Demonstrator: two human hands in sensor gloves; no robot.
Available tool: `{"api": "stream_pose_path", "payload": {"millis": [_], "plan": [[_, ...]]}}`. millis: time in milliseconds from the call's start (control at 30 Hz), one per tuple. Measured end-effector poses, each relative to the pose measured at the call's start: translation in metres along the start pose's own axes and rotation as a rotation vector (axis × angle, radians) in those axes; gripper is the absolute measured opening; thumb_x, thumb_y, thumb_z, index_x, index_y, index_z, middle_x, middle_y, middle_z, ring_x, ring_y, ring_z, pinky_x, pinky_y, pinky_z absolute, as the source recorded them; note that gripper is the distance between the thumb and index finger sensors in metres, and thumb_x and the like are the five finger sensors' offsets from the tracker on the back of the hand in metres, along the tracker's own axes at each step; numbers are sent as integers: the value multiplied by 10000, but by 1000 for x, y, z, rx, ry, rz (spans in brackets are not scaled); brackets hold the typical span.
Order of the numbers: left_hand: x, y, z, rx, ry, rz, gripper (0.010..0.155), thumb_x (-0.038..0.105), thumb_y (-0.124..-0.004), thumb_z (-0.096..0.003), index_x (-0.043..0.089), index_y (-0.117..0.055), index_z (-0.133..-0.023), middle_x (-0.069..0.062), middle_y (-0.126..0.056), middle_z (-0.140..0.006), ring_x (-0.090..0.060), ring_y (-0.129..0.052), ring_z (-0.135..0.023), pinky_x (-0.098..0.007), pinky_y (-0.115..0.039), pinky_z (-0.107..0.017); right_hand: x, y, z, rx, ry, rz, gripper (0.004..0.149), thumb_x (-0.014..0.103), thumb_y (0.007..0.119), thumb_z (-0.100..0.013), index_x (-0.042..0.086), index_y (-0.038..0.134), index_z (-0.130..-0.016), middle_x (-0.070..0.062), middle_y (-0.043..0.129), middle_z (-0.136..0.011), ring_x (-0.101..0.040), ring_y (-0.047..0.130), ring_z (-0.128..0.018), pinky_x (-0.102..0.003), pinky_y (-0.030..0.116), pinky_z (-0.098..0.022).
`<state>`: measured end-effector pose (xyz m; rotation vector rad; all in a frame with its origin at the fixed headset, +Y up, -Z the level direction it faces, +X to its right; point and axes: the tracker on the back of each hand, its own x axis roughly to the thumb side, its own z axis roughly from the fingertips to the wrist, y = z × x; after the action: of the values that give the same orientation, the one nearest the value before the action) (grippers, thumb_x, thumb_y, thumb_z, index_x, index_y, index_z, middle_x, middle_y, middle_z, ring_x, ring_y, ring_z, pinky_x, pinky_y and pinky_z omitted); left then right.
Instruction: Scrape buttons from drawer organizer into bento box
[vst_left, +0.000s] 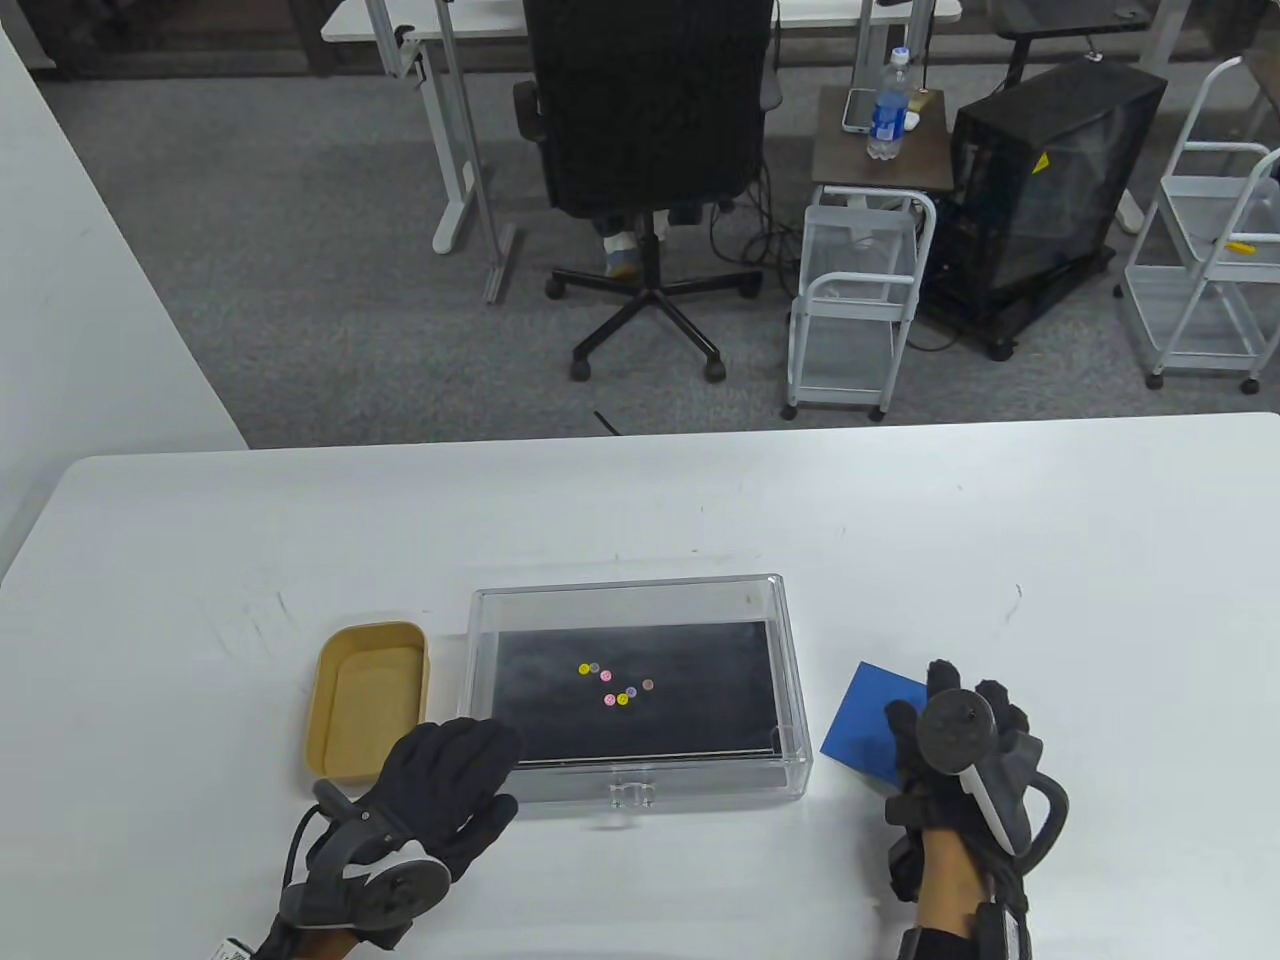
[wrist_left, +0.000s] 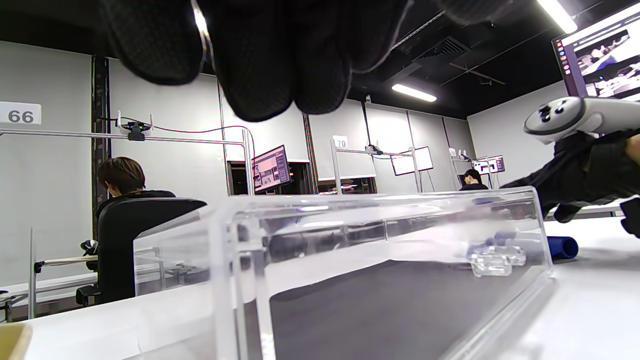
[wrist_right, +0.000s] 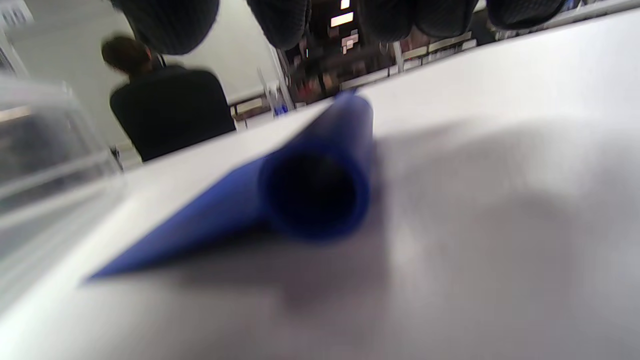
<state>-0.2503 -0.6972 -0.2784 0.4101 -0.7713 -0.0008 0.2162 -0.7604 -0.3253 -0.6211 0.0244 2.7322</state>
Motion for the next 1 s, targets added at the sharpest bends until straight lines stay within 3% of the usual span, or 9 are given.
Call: {"api": "stream_pose_path", "payload": {"millis": [133, 233, 433, 700, 833, 1000], "plan": [[-2, 0, 0, 0, 9, 2, 611, 533, -533, -583, 228, -556, -1112, -70, -762, -1066, -332, -882, -925, -592, -722, -668, 3, 17, -4, 159, 66, 47, 664, 527, 646, -562, 233, 430, -1117, -425, 302, -1118, -667, 322, -982, -790, 413, -660], [0, 0, 0, -4, 4, -2, 611, 533, -533, -583, 228, -557, -1113, -72, -762, -1066, -332, -882, -926, -593, -722, -669, 0, 24, -6, 216, 89, 34, 666, 522, 645, -566, 254, 367, -1108, -420, 270, -1111, -677, 283, -976, -789, 402, -659], [0, -1, 0, -5, -1, 2, 619, 533, -532, -583, 225, -536, -1121, -74, -757, -1068, -332, -880, -927, -593, -722, -668, -2, 23, -6, 138, 104, 85, 693, 508, 704, -545, 204, 416, -1097, -324, 402, -1130, -610, 391, -1006, -773, 452, -665], [1, -1, 0, -6, -6, -1, 628, 534, -530, -583, 222, -513, -1129, -73, -752, -1071, -331, -878, -930, -592, -721, -670, -3, 17, -8, 74, 125, -11, 740, 402, 818, -504, 153, 437, -1087, -359, 414, -1120, -612, 436, -999, -780, 465, -656], [1, -2, -1, -15, -4, 6, 631, 534, -530, -583, 222, -507, -1131, -75, -749, -1073, -330, -879, -928, -592, -722, -670, -1, 9, -7, -14, 112, -23, 769, 353, 868, -479, 148, 434, -1081, -372, 397, -1111, -595, 611, -969, -769, 515, -649], [2, -3, -1, -20, -9, 9, 632, 535, -530, -583, 224, -501, -1132, -74, -748, -1074, -329, -877, -931, -591, -723, -670, -3, -4, -2, -163, 118, -125, 744, 261, 884, -467, 157, 453, -1064, -365, 418, -1092, -374, 877, -835, -683, 622, -654]]}}
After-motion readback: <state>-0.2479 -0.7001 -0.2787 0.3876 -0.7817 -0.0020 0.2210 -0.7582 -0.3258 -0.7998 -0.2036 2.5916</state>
